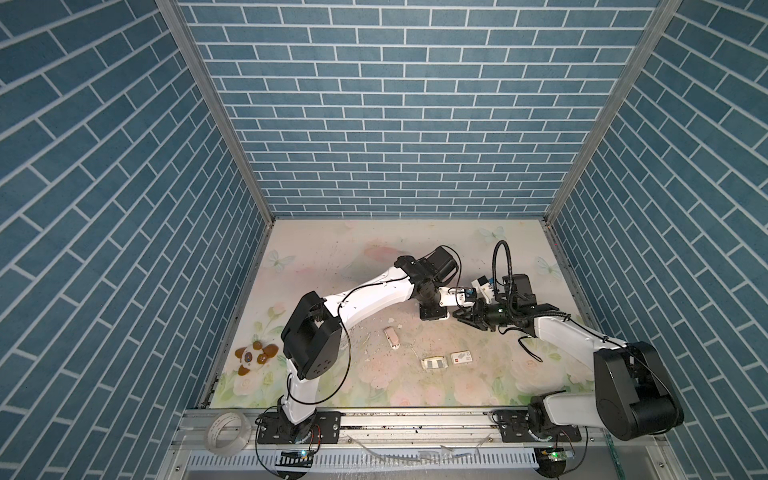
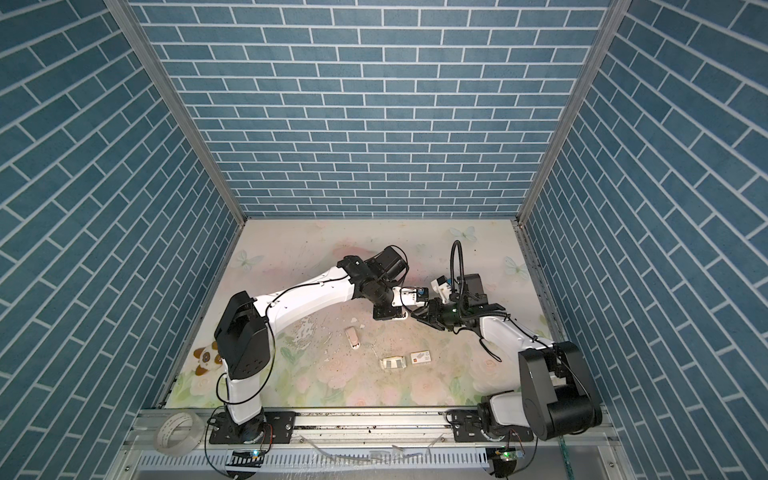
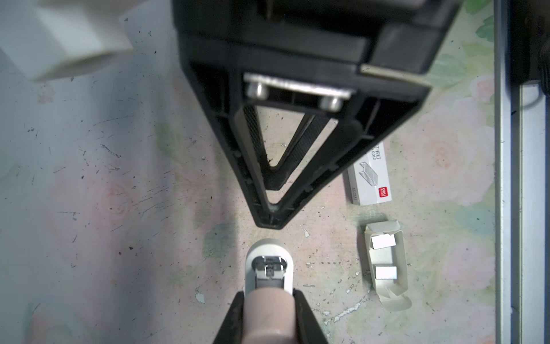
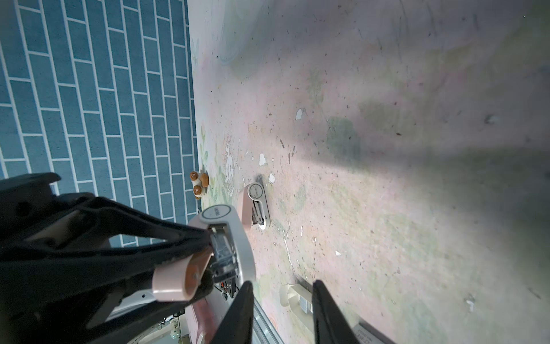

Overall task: Load the staples into the stapler
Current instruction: 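Reach the right gripper to the stapler top while the left gripper holds it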

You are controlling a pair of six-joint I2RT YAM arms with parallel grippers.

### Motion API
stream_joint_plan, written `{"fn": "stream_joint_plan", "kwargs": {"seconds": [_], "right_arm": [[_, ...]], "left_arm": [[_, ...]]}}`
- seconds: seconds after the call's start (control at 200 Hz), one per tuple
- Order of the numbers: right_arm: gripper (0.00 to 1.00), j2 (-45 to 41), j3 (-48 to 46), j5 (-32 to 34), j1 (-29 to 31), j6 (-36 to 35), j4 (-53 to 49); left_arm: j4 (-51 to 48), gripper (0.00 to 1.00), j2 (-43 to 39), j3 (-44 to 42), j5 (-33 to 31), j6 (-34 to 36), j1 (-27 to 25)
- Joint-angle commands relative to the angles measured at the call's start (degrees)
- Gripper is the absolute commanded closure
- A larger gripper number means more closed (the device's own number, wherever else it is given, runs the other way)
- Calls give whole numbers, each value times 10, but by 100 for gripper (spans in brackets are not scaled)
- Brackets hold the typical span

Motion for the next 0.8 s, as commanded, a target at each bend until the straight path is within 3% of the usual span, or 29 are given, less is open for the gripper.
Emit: {"fn": "stream_joint_plan", "kwargs": {"seconds": [0.0, 0.795], "right_arm": [[67, 6, 17, -9, 4, 7, 16], [72, 0, 9, 4, 20, 11, 15]], "left_arm": [[2, 96, -12, -6, 4, -6, -3], [21, 98, -16, -20, -5, -8, -11]]}}
